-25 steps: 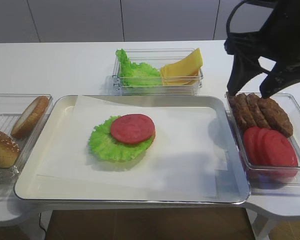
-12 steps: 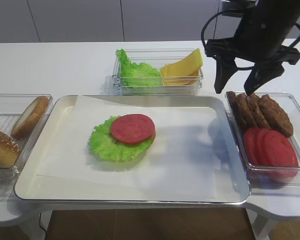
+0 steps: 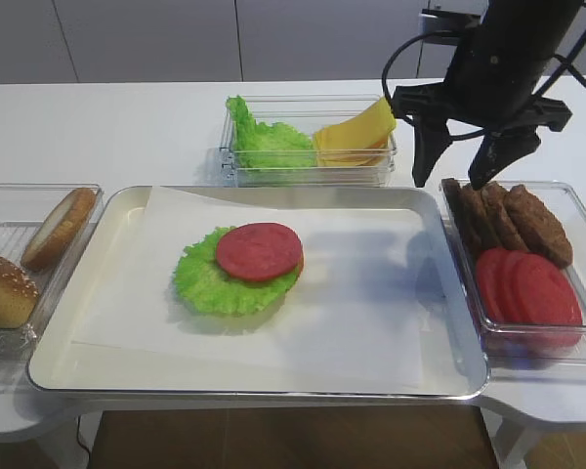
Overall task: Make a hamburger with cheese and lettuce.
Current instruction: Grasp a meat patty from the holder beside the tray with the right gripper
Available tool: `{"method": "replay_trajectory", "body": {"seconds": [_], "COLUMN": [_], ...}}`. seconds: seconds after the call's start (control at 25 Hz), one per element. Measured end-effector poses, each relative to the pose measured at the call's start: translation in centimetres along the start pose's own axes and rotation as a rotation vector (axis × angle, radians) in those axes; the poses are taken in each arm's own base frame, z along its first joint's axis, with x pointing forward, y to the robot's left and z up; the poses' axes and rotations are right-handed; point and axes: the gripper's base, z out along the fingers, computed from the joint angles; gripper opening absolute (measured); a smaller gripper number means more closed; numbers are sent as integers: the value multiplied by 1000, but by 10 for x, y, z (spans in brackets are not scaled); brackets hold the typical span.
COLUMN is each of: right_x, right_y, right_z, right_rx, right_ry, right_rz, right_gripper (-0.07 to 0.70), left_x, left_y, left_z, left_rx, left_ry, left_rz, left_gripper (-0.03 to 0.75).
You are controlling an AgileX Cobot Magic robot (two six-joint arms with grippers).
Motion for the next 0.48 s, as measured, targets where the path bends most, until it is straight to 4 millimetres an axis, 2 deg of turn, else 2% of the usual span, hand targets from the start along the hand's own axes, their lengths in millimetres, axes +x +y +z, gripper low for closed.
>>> {"method": "replay_trajectory", "body": {"seconds": [0.48], "right_x": [-3], "right_y": [-1], "right_z": [10], "right_rx": [3], "right_ry": [25], "right_rz": [9], "right_gripper": [478], "left_x": [0], "left_y": [0], "left_z": [0], "left_rx": [0], "left_ry": [0], "left_rz": [0], "left_gripper": [336]}}
